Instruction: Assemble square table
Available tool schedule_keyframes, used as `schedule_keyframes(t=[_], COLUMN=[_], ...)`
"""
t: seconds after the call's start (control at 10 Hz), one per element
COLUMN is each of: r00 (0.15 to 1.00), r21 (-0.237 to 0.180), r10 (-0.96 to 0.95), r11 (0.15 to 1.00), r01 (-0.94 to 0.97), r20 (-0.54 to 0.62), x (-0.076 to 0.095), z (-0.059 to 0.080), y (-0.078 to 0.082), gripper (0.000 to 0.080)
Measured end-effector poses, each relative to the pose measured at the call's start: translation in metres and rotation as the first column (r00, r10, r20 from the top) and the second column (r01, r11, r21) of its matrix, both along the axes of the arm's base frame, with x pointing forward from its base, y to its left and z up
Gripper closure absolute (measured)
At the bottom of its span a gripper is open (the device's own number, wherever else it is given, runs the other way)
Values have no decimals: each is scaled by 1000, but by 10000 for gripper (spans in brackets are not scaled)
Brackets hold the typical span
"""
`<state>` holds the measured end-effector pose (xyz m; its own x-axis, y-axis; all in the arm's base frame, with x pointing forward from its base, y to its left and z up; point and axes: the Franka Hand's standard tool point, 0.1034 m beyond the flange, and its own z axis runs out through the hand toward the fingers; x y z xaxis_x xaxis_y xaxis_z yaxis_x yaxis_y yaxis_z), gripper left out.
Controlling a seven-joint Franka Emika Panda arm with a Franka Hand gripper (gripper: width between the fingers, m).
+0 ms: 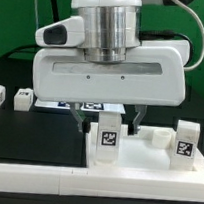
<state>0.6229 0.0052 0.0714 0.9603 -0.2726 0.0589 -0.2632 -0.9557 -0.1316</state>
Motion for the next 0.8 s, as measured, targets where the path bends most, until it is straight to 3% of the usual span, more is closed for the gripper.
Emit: schedule_keyframes(t=[0.1, 0.2, 0.5, 0.6, 0.8], r00=[1000, 992, 917, 851, 539], r21=[4, 14, 33, 29, 34], r10=[-27, -127, -394, -513, -814], r11=[1000, 992, 917, 854, 545], r01=[27, 128, 396, 519, 838], r20=[-3, -14, -63, -113, -217], x=[0, 0, 2, 3, 3], z=[0, 0, 2, 6, 3], y=[0, 0, -3, -1, -1], gripper=[473, 511, 511, 511, 511])
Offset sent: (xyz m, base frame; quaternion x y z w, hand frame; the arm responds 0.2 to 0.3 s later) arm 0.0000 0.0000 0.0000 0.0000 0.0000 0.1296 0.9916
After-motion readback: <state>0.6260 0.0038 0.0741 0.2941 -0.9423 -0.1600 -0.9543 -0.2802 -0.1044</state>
